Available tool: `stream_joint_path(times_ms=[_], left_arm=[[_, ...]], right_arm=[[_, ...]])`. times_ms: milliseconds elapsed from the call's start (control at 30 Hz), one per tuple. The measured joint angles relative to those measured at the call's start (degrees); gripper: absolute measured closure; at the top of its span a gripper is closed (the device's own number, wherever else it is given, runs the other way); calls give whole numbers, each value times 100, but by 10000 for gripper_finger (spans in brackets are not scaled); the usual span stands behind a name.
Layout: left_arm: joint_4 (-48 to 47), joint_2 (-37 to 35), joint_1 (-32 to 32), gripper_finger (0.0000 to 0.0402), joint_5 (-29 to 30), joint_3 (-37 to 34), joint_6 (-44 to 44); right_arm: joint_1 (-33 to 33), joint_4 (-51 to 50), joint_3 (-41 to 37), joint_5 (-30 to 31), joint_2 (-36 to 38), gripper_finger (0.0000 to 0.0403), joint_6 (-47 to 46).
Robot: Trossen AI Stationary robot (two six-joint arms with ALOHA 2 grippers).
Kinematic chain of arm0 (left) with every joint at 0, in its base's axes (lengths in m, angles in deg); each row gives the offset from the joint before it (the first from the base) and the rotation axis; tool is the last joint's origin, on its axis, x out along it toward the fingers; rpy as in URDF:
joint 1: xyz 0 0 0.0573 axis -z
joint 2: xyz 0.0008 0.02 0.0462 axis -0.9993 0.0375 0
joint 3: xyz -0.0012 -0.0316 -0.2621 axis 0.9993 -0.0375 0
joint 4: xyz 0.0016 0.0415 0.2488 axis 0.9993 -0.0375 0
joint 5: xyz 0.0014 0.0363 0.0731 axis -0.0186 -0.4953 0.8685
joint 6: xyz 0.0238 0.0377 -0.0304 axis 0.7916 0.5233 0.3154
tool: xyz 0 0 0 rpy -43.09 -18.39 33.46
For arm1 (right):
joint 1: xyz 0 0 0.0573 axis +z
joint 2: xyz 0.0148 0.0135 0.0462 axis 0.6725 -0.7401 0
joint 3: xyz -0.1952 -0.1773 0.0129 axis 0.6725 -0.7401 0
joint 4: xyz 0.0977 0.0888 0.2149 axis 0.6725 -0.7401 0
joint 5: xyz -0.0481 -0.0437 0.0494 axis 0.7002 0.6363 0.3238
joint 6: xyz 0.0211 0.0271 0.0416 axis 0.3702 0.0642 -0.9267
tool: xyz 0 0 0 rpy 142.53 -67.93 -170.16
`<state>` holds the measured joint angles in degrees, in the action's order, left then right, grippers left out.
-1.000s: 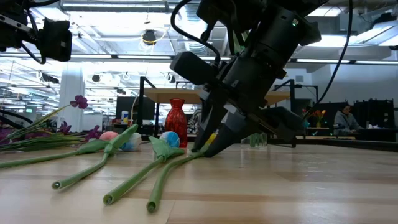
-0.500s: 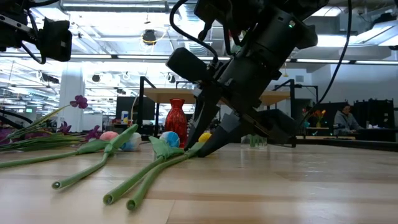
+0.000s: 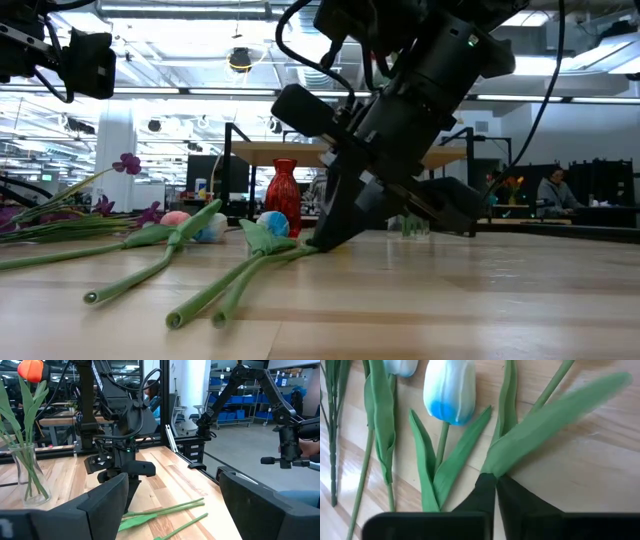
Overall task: Pick and place flowers into a vace then onto a shelf
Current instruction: Put the yellow flower into the transparent vase
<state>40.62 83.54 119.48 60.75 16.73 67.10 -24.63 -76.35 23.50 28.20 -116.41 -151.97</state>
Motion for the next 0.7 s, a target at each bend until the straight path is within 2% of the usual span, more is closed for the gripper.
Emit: stream_joint_path(times_ms=[267, 700], left_arm=[[0, 1, -1, 99, -1, 1, -1], [-1, 0, -1, 99, -3, 2, 1]], right_arm=[[46, -61, 4, 92, -4, 400, -48], [406, -653, 20, 129, 11, 402, -873]])
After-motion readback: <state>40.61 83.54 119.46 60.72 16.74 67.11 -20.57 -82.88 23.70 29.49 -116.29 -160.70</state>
